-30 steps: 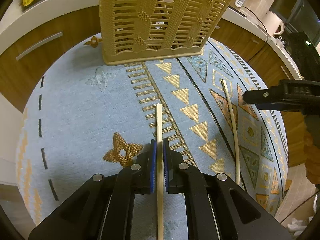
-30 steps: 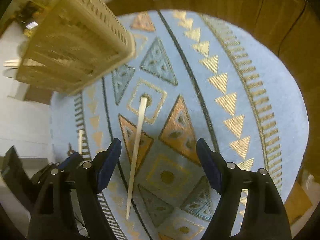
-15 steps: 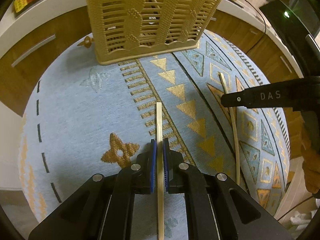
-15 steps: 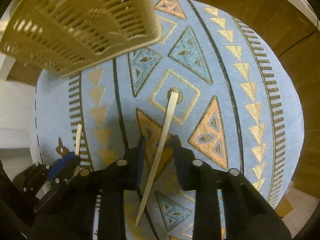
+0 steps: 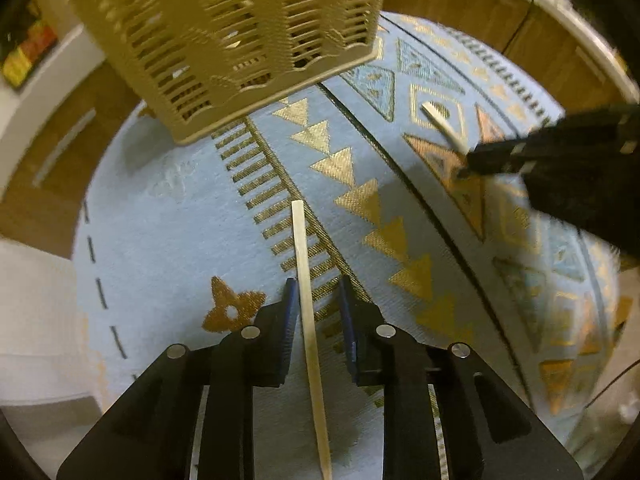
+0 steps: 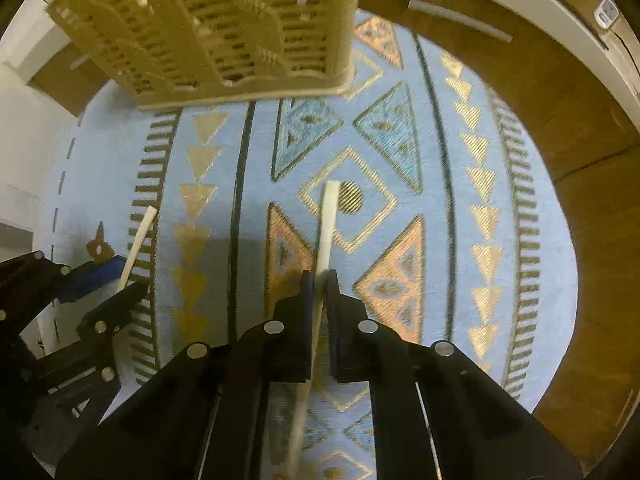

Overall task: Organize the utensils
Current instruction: 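Lift the left tool's chopstick over the basket while the right tool carries its chopstick there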

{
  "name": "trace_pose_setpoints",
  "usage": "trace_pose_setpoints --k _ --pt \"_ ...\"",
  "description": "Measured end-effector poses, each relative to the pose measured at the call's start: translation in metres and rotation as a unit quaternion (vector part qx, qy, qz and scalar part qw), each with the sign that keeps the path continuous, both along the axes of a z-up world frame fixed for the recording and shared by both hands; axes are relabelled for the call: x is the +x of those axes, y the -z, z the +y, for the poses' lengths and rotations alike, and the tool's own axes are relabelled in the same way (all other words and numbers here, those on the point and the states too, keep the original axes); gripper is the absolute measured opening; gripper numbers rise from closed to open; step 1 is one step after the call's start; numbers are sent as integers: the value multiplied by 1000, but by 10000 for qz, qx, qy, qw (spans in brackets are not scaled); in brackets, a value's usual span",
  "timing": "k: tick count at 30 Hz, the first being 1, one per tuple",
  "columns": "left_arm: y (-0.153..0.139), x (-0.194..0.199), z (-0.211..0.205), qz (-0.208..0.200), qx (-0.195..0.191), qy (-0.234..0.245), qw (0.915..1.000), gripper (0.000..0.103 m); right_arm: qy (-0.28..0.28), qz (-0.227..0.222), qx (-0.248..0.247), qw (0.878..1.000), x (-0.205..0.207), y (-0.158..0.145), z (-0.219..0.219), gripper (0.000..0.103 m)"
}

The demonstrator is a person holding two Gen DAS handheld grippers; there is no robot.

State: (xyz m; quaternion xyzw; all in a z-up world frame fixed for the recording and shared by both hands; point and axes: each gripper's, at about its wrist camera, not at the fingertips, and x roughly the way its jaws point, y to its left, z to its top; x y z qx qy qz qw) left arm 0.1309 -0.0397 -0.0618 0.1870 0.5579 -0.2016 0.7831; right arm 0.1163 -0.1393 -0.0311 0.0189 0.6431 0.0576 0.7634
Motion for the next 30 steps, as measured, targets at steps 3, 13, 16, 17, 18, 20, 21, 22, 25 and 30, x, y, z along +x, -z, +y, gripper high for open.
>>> trace_pose_setpoints --k 3,13,16,17,18,20,21,22,25,30 --pt "1 -5 -7 -195 135 -18 9997 4 -73 -214 268 9994 -8 -12 -18 4" --pt "-84 -20 34 -1105 -1832 -429 9759 3 -287 -1565 1244 9794 -37 -96 -62 4" --pt "-126 -24 45 -1661 -2309 -576 9570 4 -240 -2088 1579 9648 -28 -124 -60 4" --pt "-145 -26 49 -1933 -2510 -614 9465 4 -210 -2303 1687 9582 -29 -136 -61 4" --pt "-160 -24 50 -2139 -2646 -640 9381 4 -185 -2495 1765 9520 -29 -147 -62 4" --pt "-187 -25 52 -2569 -2883 -725 9196 4 -117 -2895 1876 9385 -28 -170 -66 4" --pt "-199 -24 54 -2787 -2999 -771 9091 4 -85 -3090 1878 9323 -28 -178 -67 4" --pt "-205 -21 55 -2938 -3077 -807 9014 4 -48 -3292 1858 9258 -27 -188 -69 4" --pt "-227 -17 51 -3453 -3389 -1028 8691 4 28 -3891 1820 9030 -21 -208 -69 4" --pt "-225 -24 44 -4389 -3727 -1451 8046 4 316 -5099 1675 8432 -32 -217 -71 4"
